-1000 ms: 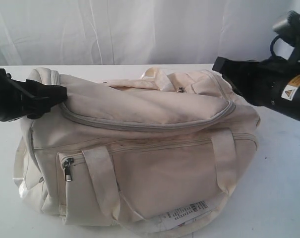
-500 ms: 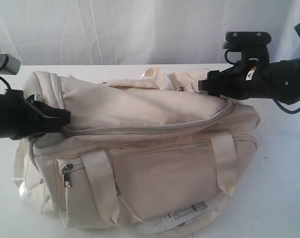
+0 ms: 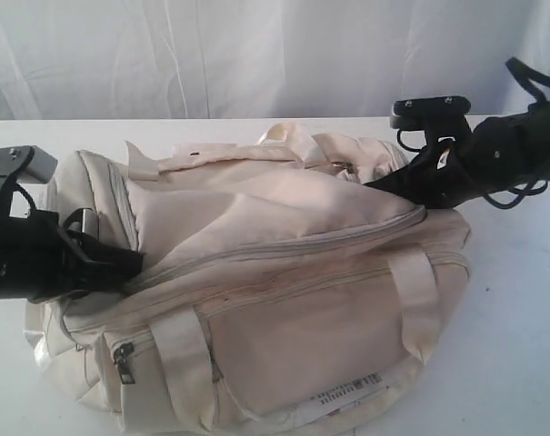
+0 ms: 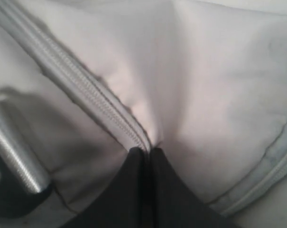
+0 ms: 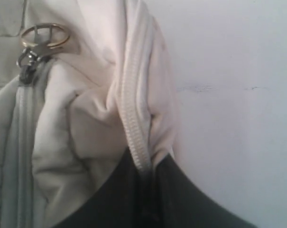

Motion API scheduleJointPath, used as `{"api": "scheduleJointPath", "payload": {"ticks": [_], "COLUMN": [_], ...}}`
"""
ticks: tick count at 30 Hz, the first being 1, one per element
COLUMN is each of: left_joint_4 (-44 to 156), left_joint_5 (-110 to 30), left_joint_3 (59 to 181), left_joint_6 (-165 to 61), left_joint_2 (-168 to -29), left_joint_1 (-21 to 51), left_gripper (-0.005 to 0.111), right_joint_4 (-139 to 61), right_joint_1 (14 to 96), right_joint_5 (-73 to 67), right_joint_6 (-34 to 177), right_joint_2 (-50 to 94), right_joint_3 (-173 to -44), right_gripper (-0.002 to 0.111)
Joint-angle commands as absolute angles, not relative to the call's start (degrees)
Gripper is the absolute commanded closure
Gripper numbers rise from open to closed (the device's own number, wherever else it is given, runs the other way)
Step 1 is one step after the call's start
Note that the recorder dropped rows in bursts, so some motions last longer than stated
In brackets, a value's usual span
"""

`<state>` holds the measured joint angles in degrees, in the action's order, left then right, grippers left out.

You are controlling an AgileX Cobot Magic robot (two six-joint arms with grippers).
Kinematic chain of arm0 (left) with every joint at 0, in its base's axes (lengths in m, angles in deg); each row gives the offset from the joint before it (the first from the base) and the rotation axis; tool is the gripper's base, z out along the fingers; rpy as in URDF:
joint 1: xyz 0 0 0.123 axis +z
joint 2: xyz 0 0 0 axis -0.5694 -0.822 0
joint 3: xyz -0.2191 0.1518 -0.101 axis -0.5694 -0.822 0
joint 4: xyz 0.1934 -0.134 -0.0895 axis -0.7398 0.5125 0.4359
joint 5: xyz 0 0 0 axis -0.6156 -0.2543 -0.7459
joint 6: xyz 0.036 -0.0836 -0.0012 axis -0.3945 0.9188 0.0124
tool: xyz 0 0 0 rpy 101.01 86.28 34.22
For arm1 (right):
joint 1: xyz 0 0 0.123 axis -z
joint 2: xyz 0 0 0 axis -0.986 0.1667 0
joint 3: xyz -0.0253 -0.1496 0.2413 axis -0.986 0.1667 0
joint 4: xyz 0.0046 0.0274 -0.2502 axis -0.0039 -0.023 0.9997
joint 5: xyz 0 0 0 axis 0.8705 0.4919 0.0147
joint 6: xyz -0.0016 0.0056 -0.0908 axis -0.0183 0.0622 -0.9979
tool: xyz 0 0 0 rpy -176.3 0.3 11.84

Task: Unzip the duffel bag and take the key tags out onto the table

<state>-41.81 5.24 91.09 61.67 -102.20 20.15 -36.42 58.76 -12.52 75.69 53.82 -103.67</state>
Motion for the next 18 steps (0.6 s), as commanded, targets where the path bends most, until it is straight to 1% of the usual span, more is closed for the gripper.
{"api": "scheduleJointPath", "payload": {"ticks": [1,3,5,7,8,10,15,18], "left_joint_4": [-44.0,-44.0,-44.0,-44.0,-44.0,-44.0,-44.0,-44.0], "left_joint_5": [17.9,24.9,29.8,30.1,30.1,30.1,30.1,24.2], "left_joint_3": [89.9,89.9,89.9,89.9,89.9,89.9,89.9,89.9], "left_joint_6": [61.1,57.0,56.1,56.4,56.5,56.5,55.8,55.8], "left_joint_2": [-102.3,-102.3,-102.3,-102.3,-102.3,-102.1,-100.9,-99.9], "left_joint_1": [19.8,19.8,19.8,19.8,19.8,19.8,19.8,19.8], "left_gripper": [0.107,0.107,0.107,0.106,0.103,0.096,0.072,0.057], "right_joint_4": [-36.0,-36.0,-36.1,-37.0,-37.9,-39.6,-41.9,-46.4], "right_joint_1": [59.3,59.3,59.5,59.5,59.5,59.5,59.5,59.5], "right_joint_5": [-25.0,-30.0,-32.0,-33.9,-35.4,-38.9,-48.1,-53.5], "right_joint_6": [67.7,64.5,64.8,64.8,64.8,64.4,64.4,61.6], "right_joint_2": [48.4,45.6,43.1,40.6,39.2,36.5,30.0,26.6], "right_joint_3": [-103.6,-103.6,-103.6,-103.6,-103.6,-103.6,-103.6,-103.5], "right_gripper": [0.108,0.108,0.108,0.108,0.108,0.108,0.108,0.108]}}
